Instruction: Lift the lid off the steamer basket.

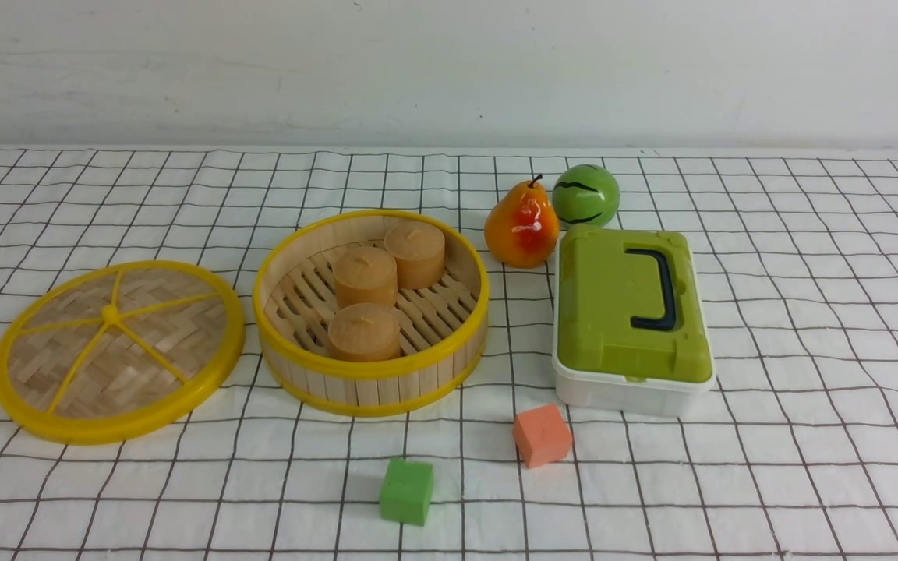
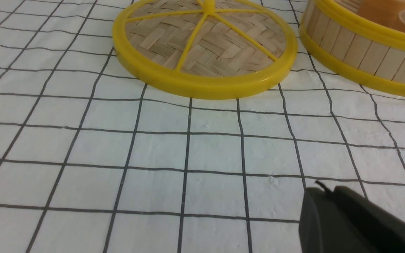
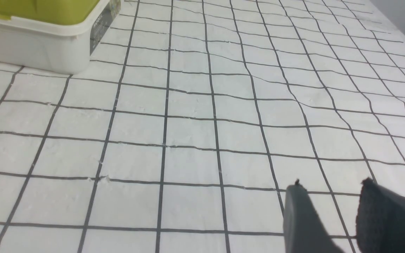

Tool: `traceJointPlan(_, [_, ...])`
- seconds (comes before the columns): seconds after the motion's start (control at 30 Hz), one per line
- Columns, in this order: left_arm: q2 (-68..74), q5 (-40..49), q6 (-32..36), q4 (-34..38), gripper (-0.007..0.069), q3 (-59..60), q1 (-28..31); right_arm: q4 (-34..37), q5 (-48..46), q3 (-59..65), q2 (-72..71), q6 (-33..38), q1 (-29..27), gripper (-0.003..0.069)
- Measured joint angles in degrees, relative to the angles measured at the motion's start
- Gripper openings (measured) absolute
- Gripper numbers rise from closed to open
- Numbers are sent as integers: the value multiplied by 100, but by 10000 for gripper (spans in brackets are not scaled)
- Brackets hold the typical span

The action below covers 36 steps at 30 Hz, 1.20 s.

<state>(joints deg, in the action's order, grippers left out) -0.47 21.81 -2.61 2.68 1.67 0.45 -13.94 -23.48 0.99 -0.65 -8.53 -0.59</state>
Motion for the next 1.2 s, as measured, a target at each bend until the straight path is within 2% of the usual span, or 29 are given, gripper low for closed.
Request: traceJointPlan(1.2, [0,0,0,0,72,0,0,0,0,0,0,0,0,240])
